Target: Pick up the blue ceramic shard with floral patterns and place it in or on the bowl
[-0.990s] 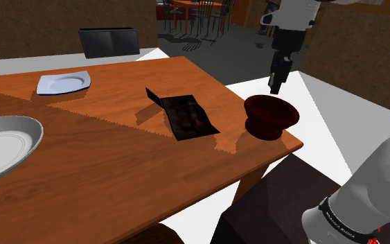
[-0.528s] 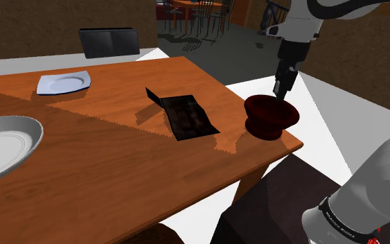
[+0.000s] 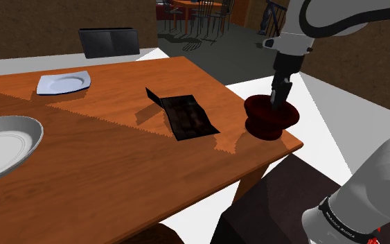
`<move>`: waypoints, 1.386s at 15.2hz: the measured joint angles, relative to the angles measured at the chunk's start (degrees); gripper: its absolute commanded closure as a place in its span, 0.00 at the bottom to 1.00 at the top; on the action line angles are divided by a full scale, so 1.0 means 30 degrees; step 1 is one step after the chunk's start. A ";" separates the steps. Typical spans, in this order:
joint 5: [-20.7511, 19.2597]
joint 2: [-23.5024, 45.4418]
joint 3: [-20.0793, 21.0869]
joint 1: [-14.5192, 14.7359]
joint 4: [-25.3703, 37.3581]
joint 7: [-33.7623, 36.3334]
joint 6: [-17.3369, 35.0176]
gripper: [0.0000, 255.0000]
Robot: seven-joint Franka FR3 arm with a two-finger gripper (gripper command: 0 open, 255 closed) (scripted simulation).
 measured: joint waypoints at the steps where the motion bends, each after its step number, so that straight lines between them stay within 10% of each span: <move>1: -0.0004 -0.0011 -0.0005 -0.0004 -0.0044 -0.0006 0.0035 1.00; 4: -0.0005 -0.0015 -0.0005 -0.0004 -0.0079 -0.0006 0.0070 1.00; 5: -0.0005 -0.0015 -0.0005 -0.0004 -0.0082 -0.0006 0.0072 0.00; 21: 0.0017 0.0156 0.0002 0.0012 0.2453 -0.0016 -0.2288 0.00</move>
